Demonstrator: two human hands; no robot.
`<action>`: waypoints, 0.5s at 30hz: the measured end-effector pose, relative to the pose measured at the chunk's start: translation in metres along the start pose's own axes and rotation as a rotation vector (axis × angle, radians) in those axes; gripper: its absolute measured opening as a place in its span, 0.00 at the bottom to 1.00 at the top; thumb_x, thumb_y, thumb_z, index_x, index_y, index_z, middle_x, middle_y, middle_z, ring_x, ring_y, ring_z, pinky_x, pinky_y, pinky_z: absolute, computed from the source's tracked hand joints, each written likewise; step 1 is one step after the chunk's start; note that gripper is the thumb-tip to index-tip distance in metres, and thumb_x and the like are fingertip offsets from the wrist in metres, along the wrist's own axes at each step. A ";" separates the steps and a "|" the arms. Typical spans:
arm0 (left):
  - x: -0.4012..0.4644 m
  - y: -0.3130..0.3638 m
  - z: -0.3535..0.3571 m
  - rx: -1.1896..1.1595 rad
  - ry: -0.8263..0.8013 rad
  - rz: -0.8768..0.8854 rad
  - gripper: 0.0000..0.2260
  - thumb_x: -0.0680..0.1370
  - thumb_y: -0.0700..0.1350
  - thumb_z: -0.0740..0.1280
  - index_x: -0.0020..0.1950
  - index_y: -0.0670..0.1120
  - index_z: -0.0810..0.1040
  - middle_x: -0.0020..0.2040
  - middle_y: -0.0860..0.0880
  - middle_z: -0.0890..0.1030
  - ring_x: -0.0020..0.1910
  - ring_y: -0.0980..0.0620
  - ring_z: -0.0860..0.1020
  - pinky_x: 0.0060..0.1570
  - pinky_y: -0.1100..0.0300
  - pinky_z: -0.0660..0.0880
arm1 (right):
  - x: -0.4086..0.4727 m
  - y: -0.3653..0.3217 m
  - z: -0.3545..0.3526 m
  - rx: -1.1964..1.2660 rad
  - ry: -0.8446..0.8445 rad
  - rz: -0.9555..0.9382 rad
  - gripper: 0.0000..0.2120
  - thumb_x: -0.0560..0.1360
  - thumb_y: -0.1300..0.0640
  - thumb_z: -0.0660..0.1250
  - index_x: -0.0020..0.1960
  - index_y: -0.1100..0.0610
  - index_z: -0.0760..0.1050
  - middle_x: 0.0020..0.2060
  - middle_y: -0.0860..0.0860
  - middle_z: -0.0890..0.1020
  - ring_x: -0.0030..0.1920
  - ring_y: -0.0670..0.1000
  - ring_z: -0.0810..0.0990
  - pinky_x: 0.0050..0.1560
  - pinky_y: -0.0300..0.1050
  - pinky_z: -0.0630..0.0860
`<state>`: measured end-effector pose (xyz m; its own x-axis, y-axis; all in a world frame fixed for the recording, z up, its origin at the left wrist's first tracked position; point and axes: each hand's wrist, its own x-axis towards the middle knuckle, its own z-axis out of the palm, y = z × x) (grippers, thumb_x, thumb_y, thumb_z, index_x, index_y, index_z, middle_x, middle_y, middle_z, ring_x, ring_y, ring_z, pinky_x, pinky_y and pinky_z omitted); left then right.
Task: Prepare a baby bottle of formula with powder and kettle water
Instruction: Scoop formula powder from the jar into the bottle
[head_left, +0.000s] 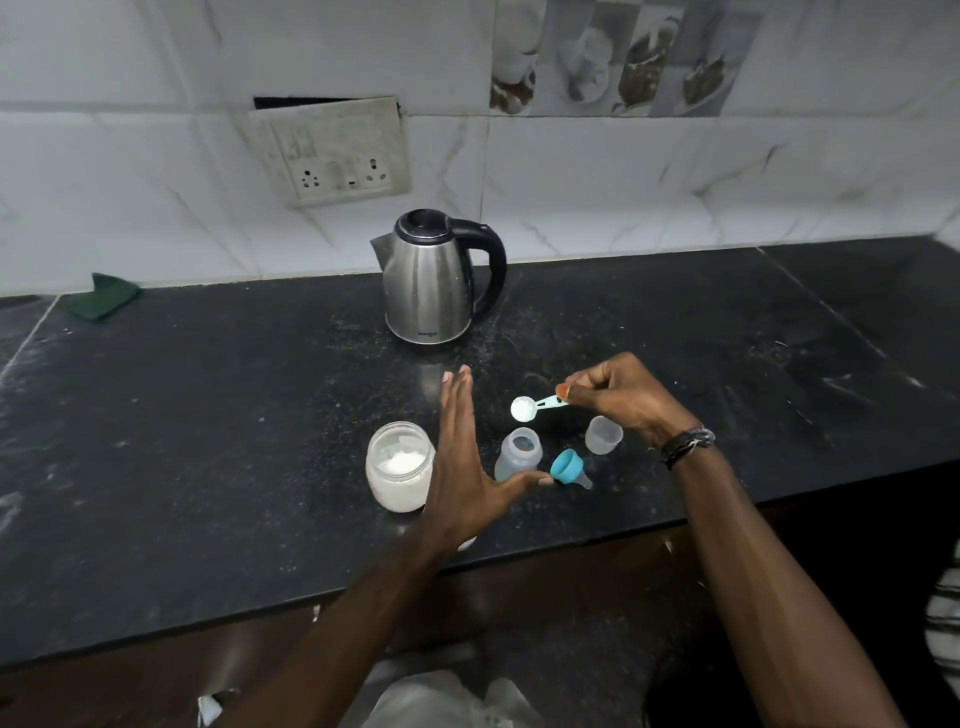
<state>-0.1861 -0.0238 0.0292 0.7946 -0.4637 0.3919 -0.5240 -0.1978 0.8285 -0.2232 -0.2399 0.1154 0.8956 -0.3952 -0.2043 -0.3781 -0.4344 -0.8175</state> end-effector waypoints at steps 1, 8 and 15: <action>0.000 0.000 0.006 -0.022 -0.033 -0.034 0.59 0.66 0.59 0.81 0.83 0.44 0.47 0.84 0.52 0.46 0.82 0.53 0.42 0.78 0.65 0.45 | -0.001 0.005 -0.002 -0.012 0.002 0.007 0.16 0.74 0.58 0.74 0.39 0.72 0.80 0.47 0.67 0.84 0.50 0.54 0.85 0.48 0.35 0.77; 0.002 -0.023 0.033 0.003 -0.200 -0.329 0.60 0.64 0.57 0.82 0.82 0.44 0.46 0.83 0.45 0.50 0.82 0.47 0.49 0.79 0.50 0.53 | -0.008 0.021 0.003 -0.042 0.014 0.047 0.17 0.74 0.58 0.74 0.35 0.71 0.79 0.44 0.65 0.85 0.52 0.61 0.83 0.48 0.42 0.78; 0.005 -0.037 0.041 0.010 -0.242 -0.350 0.54 0.64 0.53 0.84 0.81 0.43 0.57 0.76 0.45 0.70 0.75 0.46 0.69 0.73 0.47 0.68 | -0.008 0.019 0.013 -0.131 -0.007 0.061 0.14 0.74 0.54 0.74 0.35 0.63 0.83 0.39 0.60 0.86 0.50 0.61 0.84 0.56 0.58 0.80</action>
<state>-0.1753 -0.0544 -0.0158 0.8310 -0.5560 -0.0182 -0.2394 -0.3870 0.8905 -0.2341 -0.2346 0.0947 0.8715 -0.4185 -0.2557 -0.4589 -0.5118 -0.7263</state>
